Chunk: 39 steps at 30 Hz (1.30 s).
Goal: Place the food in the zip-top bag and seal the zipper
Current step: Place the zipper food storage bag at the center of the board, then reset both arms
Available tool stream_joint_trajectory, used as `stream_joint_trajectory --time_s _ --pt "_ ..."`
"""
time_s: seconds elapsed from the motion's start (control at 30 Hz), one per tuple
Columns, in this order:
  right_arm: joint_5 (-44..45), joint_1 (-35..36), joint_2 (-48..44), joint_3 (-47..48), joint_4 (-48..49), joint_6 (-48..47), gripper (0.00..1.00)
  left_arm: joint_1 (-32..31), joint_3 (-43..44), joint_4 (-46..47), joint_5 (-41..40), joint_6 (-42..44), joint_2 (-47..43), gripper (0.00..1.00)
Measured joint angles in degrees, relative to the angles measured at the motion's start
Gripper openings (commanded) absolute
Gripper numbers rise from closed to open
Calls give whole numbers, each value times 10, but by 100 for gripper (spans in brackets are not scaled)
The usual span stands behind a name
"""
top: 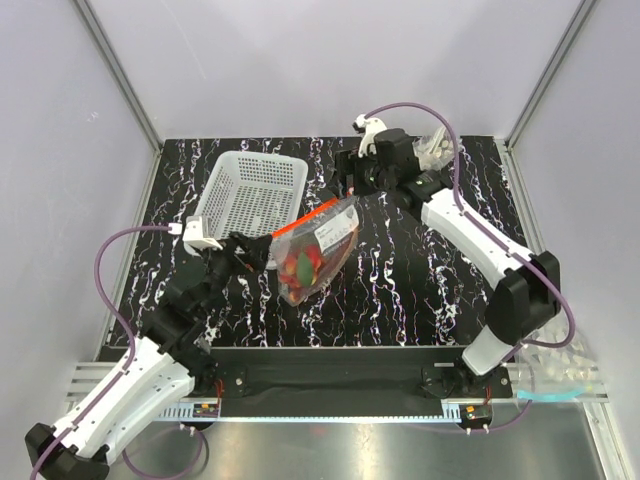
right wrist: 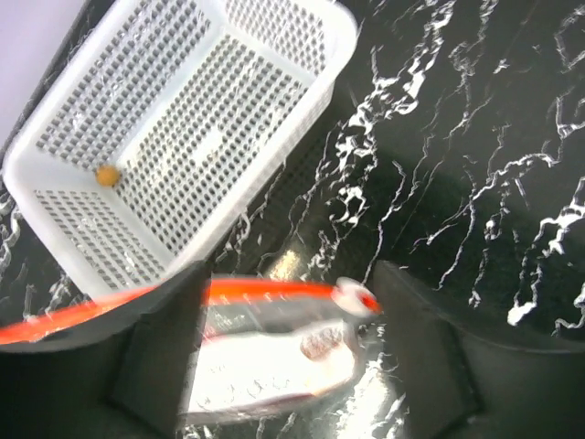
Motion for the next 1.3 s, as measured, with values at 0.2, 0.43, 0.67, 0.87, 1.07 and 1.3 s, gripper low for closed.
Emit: stream_joint_trajectory --time_s 0.2,0.43,0.67,0.87,1.07,1.3 --pt "79 -1 -73 -35 4 21 100 0 72 -86 -43 26 -5 99" --pt "177 -1 -261 -146 11 40 100 0 179 -172 -46 42 -25 99" --pt "273 -1 -443 -251 9 52 100 0 210 -266 -46 103 -47 99" --pt "346 -1 -545 -304 -21 61 100 0 196 -315 -62 138 -111 99" --pt "391 -2 -606 -349 -51 81 100 1 164 -320 -64 148 -154 99" --pt "415 -2 -621 -364 -76 100 100 1 157 -325 -63 149 -156 99"
